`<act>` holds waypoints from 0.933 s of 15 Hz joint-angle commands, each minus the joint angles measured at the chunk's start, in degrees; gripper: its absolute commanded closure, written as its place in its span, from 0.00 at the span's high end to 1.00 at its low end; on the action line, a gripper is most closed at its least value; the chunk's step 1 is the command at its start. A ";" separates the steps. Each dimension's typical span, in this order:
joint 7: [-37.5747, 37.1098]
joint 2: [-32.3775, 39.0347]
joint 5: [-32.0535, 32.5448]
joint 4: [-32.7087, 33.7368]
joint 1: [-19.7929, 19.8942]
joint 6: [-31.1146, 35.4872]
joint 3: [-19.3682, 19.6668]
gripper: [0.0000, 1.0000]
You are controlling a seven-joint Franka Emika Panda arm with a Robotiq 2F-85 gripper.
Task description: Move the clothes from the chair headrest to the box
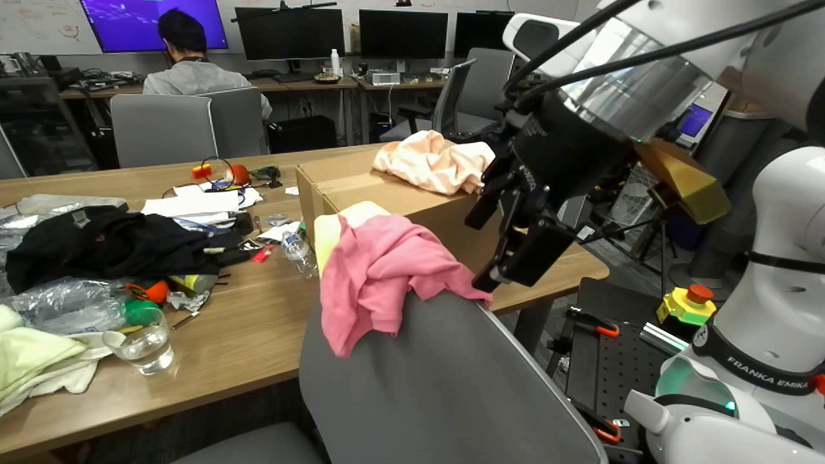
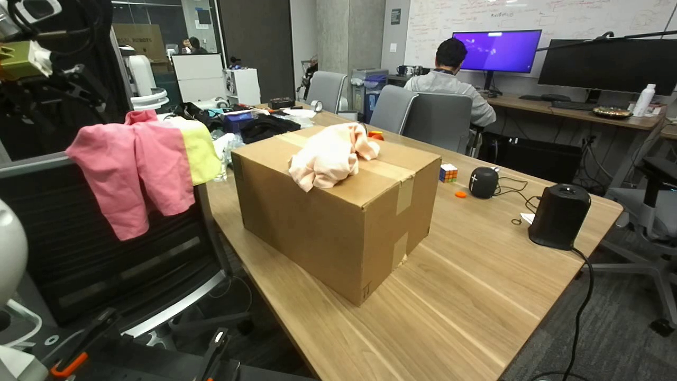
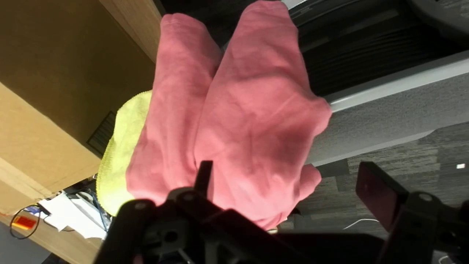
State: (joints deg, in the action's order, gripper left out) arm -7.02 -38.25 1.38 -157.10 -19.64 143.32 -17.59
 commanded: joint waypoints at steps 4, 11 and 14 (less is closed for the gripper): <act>-2.99 1.06 0.71 0.00 1.26 1.76 -3.02 1.00; -5.12 3.53 3.44 -0.34 4.29 4.49 -5.01 1.00; -6.23 4.48 5.15 -0.53 5.87 6.35 -5.62 1.00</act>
State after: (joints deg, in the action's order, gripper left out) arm -11.13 -34.84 4.42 -157.72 -15.88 146.59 -21.80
